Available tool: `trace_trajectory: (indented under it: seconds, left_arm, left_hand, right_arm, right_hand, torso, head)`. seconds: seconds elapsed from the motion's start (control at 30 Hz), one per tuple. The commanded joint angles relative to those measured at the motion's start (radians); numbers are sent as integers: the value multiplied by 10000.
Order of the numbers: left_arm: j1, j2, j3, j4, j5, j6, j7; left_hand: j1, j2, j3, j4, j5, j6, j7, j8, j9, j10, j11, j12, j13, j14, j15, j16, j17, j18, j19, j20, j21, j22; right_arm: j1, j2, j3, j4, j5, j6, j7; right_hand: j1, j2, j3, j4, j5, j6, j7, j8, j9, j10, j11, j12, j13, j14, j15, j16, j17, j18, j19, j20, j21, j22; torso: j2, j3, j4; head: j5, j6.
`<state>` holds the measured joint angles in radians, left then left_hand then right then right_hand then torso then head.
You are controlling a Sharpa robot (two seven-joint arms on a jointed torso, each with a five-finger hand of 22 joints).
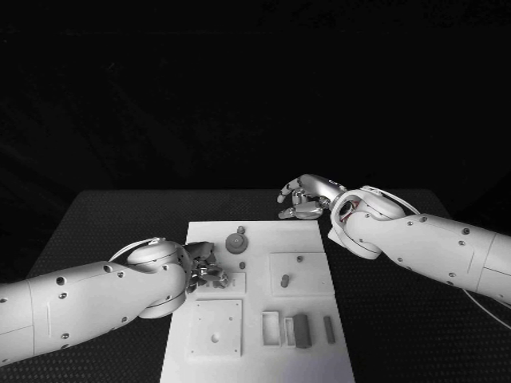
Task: Assemble the parts on the task board
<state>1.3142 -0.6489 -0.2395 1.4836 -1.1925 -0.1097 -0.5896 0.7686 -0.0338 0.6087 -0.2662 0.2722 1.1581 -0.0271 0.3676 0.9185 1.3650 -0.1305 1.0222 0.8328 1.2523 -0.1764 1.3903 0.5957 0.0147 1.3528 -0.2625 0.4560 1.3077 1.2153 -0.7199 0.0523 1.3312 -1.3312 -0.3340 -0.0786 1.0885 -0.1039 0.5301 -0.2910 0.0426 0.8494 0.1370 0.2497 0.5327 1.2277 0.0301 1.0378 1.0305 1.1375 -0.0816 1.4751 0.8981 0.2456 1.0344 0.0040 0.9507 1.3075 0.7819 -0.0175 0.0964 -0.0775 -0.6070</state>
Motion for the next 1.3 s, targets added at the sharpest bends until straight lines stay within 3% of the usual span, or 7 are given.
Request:
trace_trajectory:
  seconds: [0.03,0.6,1.3]
  left_arm:
    - [-7,1,5,-17,110,-253,149]
    - [-6,110,5,-193,287,426,12]
    - [-7,127,7,-227,103,-13,60]
  left_hand:
    - [711,846,73,9,-35,784,42,62,-16,32,-6,18,-11,-29,1,36,-16,-112,52,-4,-12,200]
    - [636,903,91,-30,-179,754,54,40,-19,14,5,-1,-26,-52,5,32,-58,-116,19,4,-26,198]
    - [632,958,121,-52,-209,749,56,36,-16,7,6,-5,-30,-60,7,38,-74,-113,14,3,-26,200]
  right_arm:
    - [-2,2,5,3,-11,81,73]
    - [-2,4,5,8,-11,89,64]
    - [-2,16,5,-6,-10,74,70]
  right_hand:
    - [-74,-6,-64,9,61,28,57,-47,-16,78,-20,-60,-17,24,33,-31,-12,162,1,77,-46,151]
    - [-79,-2,-61,4,61,31,56,-50,-17,80,-21,-59,-20,25,32,-30,-14,162,5,76,-48,151]
    - [-87,-1,-60,4,61,33,56,-52,-17,81,-21,-58,-22,27,31,-30,-15,162,7,75,-50,151]
  torso:
    - [6,3,0]
    - [1,11,2]
    - [4,2,0]
  head:
    - [-5,-1]
    - [1,-25]
    - [-4,-8]
